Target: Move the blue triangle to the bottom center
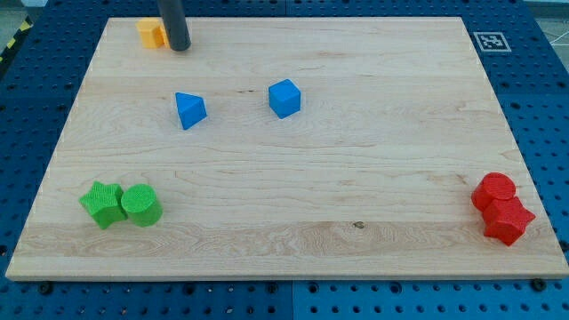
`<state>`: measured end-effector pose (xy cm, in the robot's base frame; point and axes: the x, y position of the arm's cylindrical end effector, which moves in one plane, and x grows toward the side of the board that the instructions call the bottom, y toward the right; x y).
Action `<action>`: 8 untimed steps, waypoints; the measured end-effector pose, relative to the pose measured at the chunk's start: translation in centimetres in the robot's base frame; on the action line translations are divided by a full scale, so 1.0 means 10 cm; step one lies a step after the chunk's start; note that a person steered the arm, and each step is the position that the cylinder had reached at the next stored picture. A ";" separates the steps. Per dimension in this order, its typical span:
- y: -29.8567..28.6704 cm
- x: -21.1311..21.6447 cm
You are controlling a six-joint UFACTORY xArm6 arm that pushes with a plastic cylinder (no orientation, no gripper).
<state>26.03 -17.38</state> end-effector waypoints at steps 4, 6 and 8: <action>0.70 0.60; 0.49 0.72; 0.31 1.22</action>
<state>38.23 -14.25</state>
